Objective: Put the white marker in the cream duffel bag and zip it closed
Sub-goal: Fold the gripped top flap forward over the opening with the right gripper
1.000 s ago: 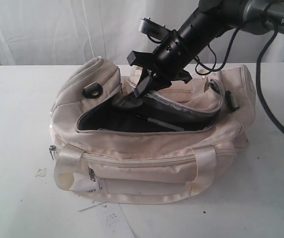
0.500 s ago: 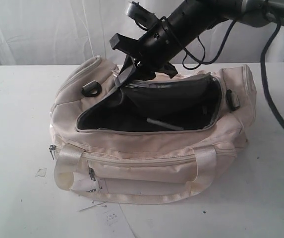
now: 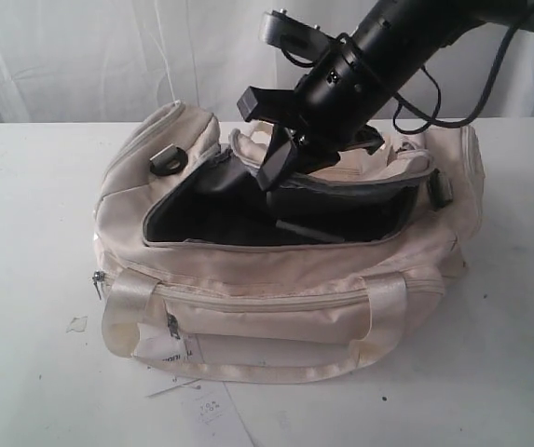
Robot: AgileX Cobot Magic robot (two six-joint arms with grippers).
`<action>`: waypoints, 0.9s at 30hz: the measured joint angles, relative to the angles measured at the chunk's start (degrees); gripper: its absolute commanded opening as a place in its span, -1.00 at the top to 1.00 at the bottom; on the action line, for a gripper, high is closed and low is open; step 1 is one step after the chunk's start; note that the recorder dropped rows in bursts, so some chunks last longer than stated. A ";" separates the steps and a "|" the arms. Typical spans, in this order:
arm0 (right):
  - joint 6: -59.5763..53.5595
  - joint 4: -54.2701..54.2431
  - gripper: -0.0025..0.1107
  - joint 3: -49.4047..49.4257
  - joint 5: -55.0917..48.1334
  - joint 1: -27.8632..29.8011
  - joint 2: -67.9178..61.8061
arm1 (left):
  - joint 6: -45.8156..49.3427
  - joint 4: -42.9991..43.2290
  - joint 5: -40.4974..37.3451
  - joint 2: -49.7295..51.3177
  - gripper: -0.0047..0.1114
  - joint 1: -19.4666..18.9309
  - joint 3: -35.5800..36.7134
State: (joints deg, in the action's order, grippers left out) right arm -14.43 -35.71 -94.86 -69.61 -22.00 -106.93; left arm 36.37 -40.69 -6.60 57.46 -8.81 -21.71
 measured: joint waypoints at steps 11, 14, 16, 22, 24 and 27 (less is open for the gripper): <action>-1.62 1.96 0.95 2.11 0.47 -6.36 1.26 | 0.00 0.00 0.00 0.00 0.92 0.00 0.00; -1.62 2.96 0.77 2.11 0.37 -7.75 1.26 | 0.00 0.00 0.00 0.00 0.92 0.00 0.00; -1.62 2.96 0.51 2.11 0.37 -7.88 1.26 | 0.00 0.00 0.00 0.00 0.92 0.00 0.00; -1.62 4.48 0.18 2.11 0.00 -8.00 1.26 | 0.00 0.00 0.00 0.00 0.92 0.00 0.00; -1.62 4.61 0.17 2.11 0.00 -8.00 1.26 | 0.00 0.00 0.00 0.00 0.92 0.00 0.00; 0.07 4.72 0.17 2.11 0.00 -8.00 1.36 | 0.00 0.00 0.00 0.00 0.92 0.00 0.00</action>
State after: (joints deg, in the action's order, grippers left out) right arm -14.35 -30.99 -92.75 -69.60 -30.00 -105.58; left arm 36.37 -40.69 -6.60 57.46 -8.81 -21.71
